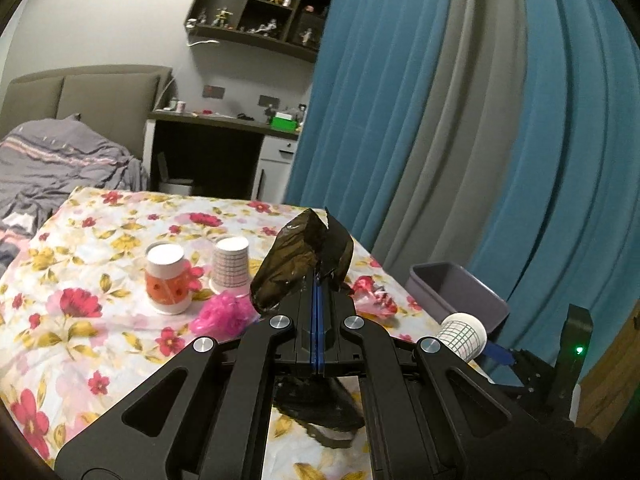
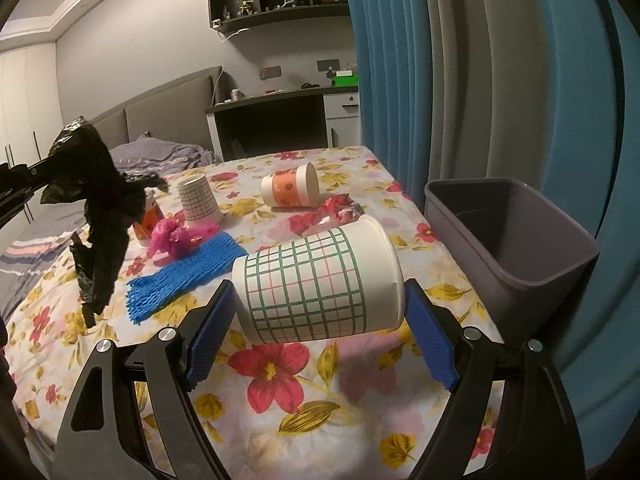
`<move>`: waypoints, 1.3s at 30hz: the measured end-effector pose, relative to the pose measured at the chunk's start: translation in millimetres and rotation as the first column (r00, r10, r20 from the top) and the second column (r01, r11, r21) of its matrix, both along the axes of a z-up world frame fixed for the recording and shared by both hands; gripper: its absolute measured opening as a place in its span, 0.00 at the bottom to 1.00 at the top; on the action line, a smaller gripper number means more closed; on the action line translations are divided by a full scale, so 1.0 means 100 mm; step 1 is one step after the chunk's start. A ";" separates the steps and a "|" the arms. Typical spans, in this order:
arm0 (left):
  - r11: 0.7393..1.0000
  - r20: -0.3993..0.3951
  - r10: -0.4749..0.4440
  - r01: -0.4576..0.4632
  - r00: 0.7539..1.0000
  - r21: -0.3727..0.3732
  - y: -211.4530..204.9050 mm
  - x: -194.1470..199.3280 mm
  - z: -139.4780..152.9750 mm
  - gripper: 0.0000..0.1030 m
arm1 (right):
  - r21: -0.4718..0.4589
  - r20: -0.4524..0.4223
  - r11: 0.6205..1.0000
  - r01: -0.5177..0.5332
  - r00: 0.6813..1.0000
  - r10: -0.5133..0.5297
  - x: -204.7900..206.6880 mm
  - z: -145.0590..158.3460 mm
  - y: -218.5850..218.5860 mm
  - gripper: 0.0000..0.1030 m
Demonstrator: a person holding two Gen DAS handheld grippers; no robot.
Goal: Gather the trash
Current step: 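Carry the black bag and grid cup in both tools over the grey bin, then open both tools to drop the black bag and grid cup into the bin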
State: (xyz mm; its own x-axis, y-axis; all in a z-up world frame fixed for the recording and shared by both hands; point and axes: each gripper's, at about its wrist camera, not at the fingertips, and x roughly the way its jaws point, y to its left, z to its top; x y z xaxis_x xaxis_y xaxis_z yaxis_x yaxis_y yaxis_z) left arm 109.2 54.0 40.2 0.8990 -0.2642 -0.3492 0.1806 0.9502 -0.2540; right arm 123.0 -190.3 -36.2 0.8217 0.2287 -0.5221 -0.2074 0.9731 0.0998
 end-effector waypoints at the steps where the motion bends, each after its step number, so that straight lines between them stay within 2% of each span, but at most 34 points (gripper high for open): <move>1: 1.000 0.003 -0.013 0.013 1.000 0.002 -0.05 0.03 0.02 0.00 | -0.003 0.002 1.000 0.003 1.000 -0.003 0.01 0.01 -0.02 0.78; 9: 0.987 0.035 -0.161 0.160 0.986 0.033 -0.68 0.39 0.23 0.00 | -0.016 0.026 0.998 0.060 0.998 -0.060 0.12 0.17 -0.31 0.78; 15: 0.957 0.035 -0.288 0.287 0.957 0.026 -1.32 0.82 0.31 0.00 | -0.037 0.063 0.984 0.177 0.983 -0.174 0.33 0.29 -0.76 0.78; 20: 0.925 -0.007 -0.379 0.380 0.925 0.014 -1.95 1.25 0.25 0.00 | -0.030 0.082 0.960 0.278 0.958 -0.275 0.53 0.29 -1.18 0.78; 27: 0.901 -0.046 -0.435 0.433 0.900 -0.031 -2.63 1.72 0.04 0.00 | -0.022 0.074 0.931 0.364 0.929 -0.362 0.72 0.18 -1.58 0.78; 31: 0.890 -0.075 -0.454 0.456 0.888 0.002 -2.94 1.89 -0.13 0.00 | -0.028 0.055 0.922 0.387 0.921 -0.386 0.81 0.07 -1.68 0.78; 34: 0.887 -0.086 -0.457 0.461 0.885 0.031 -3.08 1.99 -0.20 0.00 | -0.030 0.044 0.921 0.388 0.921 -0.387 0.85 0.00 -1.72 0.78; 39: 0.888 -0.129 -0.455 0.460 0.881 0.016 -3.22 2.15 -0.38 0.00 | -0.017 0.022 0.925 0.380 0.925 -0.380 0.97 -0.06 -1.78 0.78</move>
State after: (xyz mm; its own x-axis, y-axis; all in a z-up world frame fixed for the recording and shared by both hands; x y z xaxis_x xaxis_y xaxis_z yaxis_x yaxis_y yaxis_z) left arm 323.8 -267.6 2.5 0.6330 -0.6177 -0.4667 0.5691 0.7799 -0.2604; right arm 220.4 -368.6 -42.0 0.8540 -0.1127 -0.5080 0.1765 0.9811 0.0790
